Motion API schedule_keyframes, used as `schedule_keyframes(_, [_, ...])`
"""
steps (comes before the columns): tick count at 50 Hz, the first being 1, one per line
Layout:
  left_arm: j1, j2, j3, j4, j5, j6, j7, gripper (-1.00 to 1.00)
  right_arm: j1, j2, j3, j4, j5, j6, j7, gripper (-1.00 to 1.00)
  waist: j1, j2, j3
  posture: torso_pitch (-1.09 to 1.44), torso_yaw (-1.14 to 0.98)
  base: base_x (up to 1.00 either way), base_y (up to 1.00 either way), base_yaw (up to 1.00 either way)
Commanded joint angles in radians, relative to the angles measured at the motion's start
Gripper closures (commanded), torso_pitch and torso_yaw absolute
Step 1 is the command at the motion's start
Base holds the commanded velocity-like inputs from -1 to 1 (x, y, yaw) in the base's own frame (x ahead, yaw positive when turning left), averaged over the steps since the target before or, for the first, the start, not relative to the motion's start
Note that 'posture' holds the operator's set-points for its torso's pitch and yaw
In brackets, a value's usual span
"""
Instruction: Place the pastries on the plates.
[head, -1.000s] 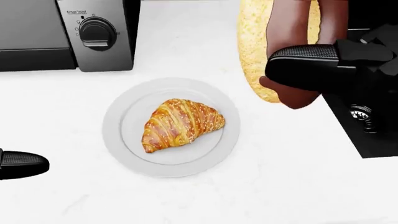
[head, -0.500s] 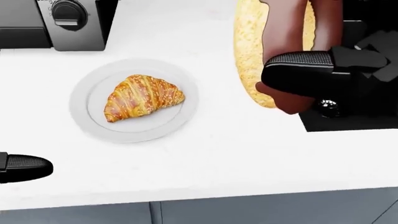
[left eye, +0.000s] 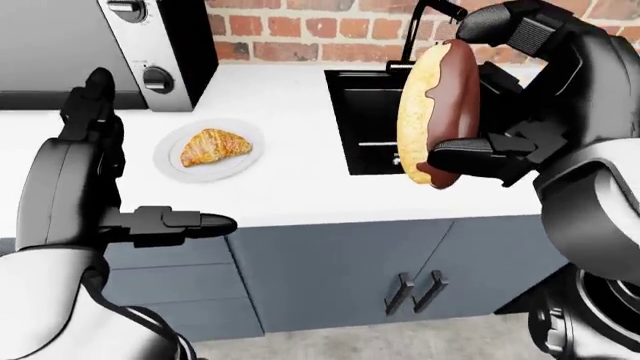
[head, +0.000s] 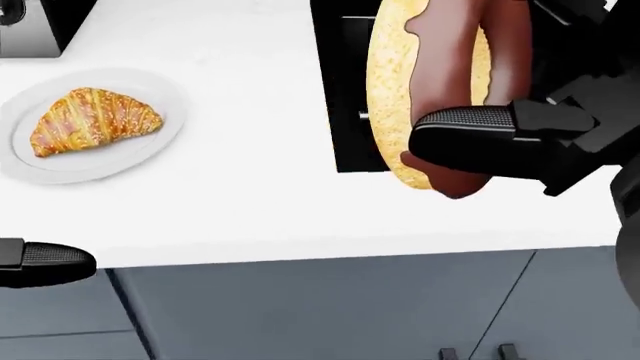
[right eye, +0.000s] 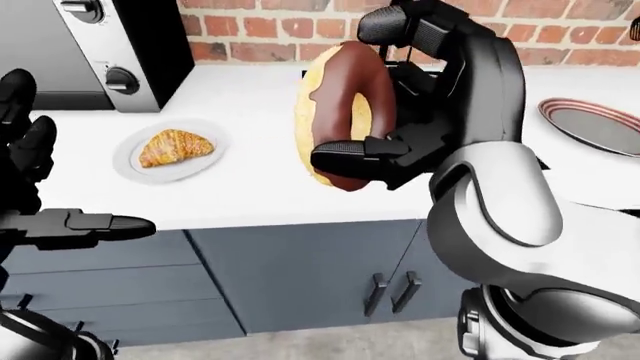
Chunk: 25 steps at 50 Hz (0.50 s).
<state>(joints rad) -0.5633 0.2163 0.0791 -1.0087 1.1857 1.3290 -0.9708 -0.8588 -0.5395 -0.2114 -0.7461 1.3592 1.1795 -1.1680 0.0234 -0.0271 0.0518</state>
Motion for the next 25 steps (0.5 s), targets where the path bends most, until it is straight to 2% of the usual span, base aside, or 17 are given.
schedule_keyframes(1, [-0.024, 0.003, -0.005, -0.012, 0.003, -0.016, 0.003, -1.0, -0.027, -0.015, -0.024, 0.001, -0.005, -0.019, -0.014, 1.0, -0.004, 0.001, -0.018, 0.0, 0.0, 0.0, -0.47, 0.0])
schedule_keyframes(2, [-0.023, 0.003, -0.005, -0.012, 0.002, -0.016, 0.003, -1.0, -0.025, -0.015, -0.024, -0.001, 0.0, -0.02, -0.017, 1.0, -0.001, -0.033, -0.027, 0.0, 0.0, 0.0, -0.46, 0.0])
schedule_keyframes(3, [-0.023, 0.005, -0.002, -0.012, 0.002, -0.017, 0.002, -1.0, -0.024, -0.019, -0.025, -0.002, -0.001, -0.022, -0.017, 1.0, -0.004, -0.089, -0.038, 0.0, 0.0, 0.0, -0.47, 0.0])
schedule_keyframes(4, [-0.02, 0.007, -0.001, -0.014, 0.001, -0.017, 0.001, -1.0, -0.02, -0.021, -0.025, -0.004, 0.0, -0.022, -0.015, 1.0, -0.009, -0.039, -0.016, 0.0, 0.0, 0.0, -0.46, 0.0])
schedule_keyframes(5, [-0.019, 0.006, 0.0, -0.016, 0.0, -0.017, 0.001, -1.0, -0.019, -0.021, -0.026, -0.004, 0.002, -0.024, -0.017, 1.0, -0.006, -0.055, -0.01, 0.0, 0.0, 0.0, -0.46, 0.0])
schedule_keyframes(7, [-0.009, 0.006, 0.003, -0.022, -0.003, -0.02, 0.004, -1.0, -0.014, -0.022, -0.022, -0.006, -0.004, -0.026, -0.013, 1.0, -0.01, -0.037, -0.016, 0.0, 0.0, 0.0, -0.46, 0.0])
schedule_keyframes(10, [-0.005, 0.004, 0.002, -0.023, -0.008, -0.022, 0.009, -1.0, -0.022, -0.012, -0.013, -0.001, -0.015, -0.025, -0.013, 1.0, -0.003, -0.007, 0.001, 0.0, 0.0, 0.0, -0.46, 0.0])
schedule_keyframes(13, [-0.002, 0.001, 0.007, -0.021, -0.02, -0.026, 0.021, -1.0, -0.017, -0.005, -0.015, -0.004, -0.024, -0.021, -0.007, 1.0, 0.0, 0.018, 0.001, 0.0, 0.0, 0.0, -0.46, 0.0])
schedule_keyframes(15, [-0.007, -0.001, -0.001, -0.012, -0.028, -0.029, 0.032, -1.0, -0.019, -0.005, -0.018, -0.003, -0.023, -0.018, -0.007, 1.0, 0.0, 0.047, -0.007, 0.0, 0.0, 0.0, -0.46, 0.0])
schedule_keyframes(16, [-0.012, -0.003, -0.002, -0.011, -0.031, -0.026, 0.035, -1.0, -0.021, -0.004, -0.018, -0.002, -0.022, -0.018, -0.007, 1.0, 0.0, 0.077, -0.021, 0.0, 0.0, 0.0, -0.47, 0.0])
schedule_keyframes(17, [-0.009, 0.0, -0.002, -0.011, -0.032, -0.026, 0.036, -1.0, -0.022, -0.005, -0.018, -0.001, -0.022, -0.017, -0.008, 1.0, 0.007, 0.05, -0.016, 0.0, 0.0, 0.0, -0.46, 0.0])
schedule_keyframes(18, [-0.005, -0.002, 0.0, -0.015, -0.037, -0.026, 0.04, -1.0, -0.018, -0.003, -0.018, -0.004, -0.025, -0.018, -0.005, 1.0, -0.002, 0.066, -0.023, 0.0, 0.0, 0.0, -0.45, 0.0])
schedule_keyframes(21, [0.006, 0.003, -0.001, -0.023, -0.038, -0.023, 0.042, -1.0, -0.012, -0.002, -0.021, -0.007, -0.027, -0.019, -0.004, 1.0, -0.01, 0.068, -0.038, 0.0, 0.0, 0.0, -0.46, 0.0])
schedule_keyframes(23, [0.003, 0.005, -0.003, -0.024, -0.038, -0.018, 0.041, -1.0, -0.012, -0.003, -0.023, -0.01, -0.017, -0.018, -0.009, 1.0, -0.01, 0.052, -0.028, 0.0, 0.0, 0.0, -0.46, 0.0])
schedule_keyframes(25, [0.012, -0.001, -0.006, -0.024, -0.045, -0.027, 0.053, -1.0, -0.002, -0.002, -0.021, -0.016, -0.019, -0.021, -0.007, 1.0, -0.006, 0.028, -0.017, 0.0, 0.0, 0.0, -0.46, 0.0])
